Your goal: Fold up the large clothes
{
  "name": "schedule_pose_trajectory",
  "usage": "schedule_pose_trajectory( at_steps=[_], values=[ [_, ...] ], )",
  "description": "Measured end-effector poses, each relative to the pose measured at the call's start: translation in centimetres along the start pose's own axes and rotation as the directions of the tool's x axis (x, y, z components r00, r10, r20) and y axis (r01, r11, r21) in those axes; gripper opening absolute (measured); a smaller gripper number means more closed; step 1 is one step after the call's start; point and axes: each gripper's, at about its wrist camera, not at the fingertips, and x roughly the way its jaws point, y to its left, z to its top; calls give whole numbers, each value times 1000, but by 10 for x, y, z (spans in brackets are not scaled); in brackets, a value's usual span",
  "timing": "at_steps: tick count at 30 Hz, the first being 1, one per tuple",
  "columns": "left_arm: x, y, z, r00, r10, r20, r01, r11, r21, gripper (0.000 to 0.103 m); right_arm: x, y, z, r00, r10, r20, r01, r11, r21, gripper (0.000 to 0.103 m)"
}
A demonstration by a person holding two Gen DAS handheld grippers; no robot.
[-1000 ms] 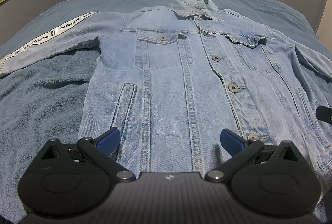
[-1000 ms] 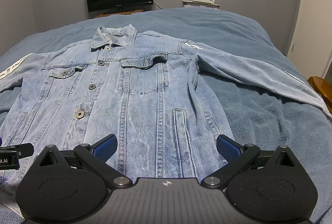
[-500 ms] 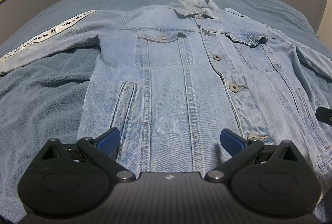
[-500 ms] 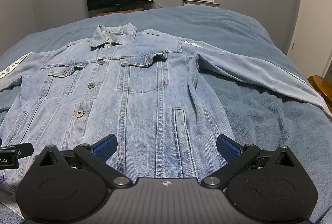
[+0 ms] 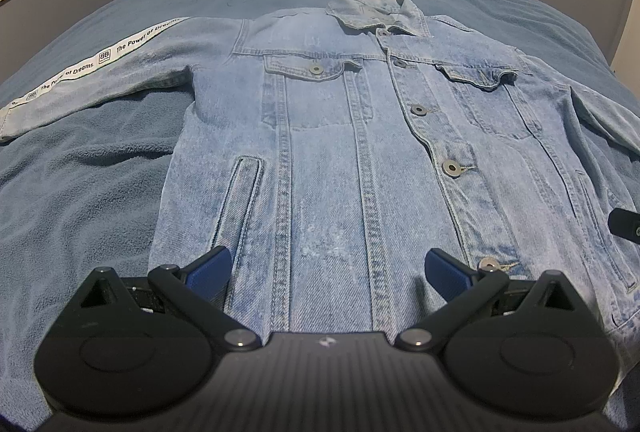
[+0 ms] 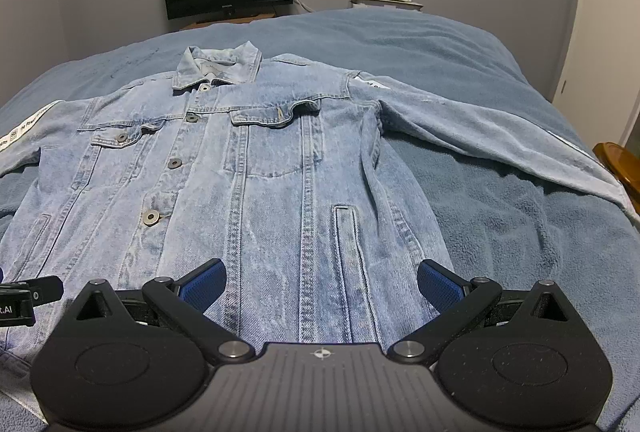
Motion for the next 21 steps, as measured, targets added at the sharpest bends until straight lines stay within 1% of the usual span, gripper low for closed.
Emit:
schedule_pose_trajectory(
  at_steps=[3, 5, 7, 8, 10, 11, 13, 16, 18, 19, 21],
  values=[
    [-2, 3, 5, 1000, -19, -2, 19, 1000, -18, 103, -1, -2, 1, 1000, -6, 3, 5, 1000, 11, 103],
    [-7, 5, 13, 999, -35, 8, 35, 999, -34, 103, -4, -8, 4, 999, -20, 28, 19, 999, 38, 103],
    [-15, 5, 24, 998, -43, 38, 44, 999, -21, 103, -9, -17, 10, 996, -35, 85, 28, 996, 80, 103],
    [-18, 4, 31, 998, -35, 55, 35, 999, -4, 103, -13, -23, 13, 991, -41, 128, 28, 995, 98, 103],
    [-23, -1, 44, 996, 6, 86, -10, 999, 38, 103, -18, -39, 19, 978, -40, 206, 14, 992, 127, 103],
    [-24, -3, 52, 994, 19, 106, -25, 998, 52, 103, -19, -49, 24, 975, -38, 220, 6, 990, 140, 103],
    [-24, -4, 66, 991, 17, 132, -25, 998, 64, 103, -15, -72, 39, 981, -48, 189, 13, 984, 180, 103],
    [-12, 0, 80, 992, -17, 127, 16, 1000, 9, 103, -3, -116, 49, 991, -59, 116, 22, 955, 296, 103],
    [1, 6, 76, 991, -53, 119, 56, 998, -20, 103, 8, -150, 47, 996, -52, 78, 16, 915, 402, 103],
    [9, 8, 70, 993, -59, 107, 62, 998, -27, 103, 13, -168, 46, 997, -49, 64, 15, 891, 455, 103],
    [25, 11, 60, 995, -48, 84, 49, 999, -6, 103, 23, -199, 43, 997, -58, 43, 26, 844, 535, 103]
  ],
)
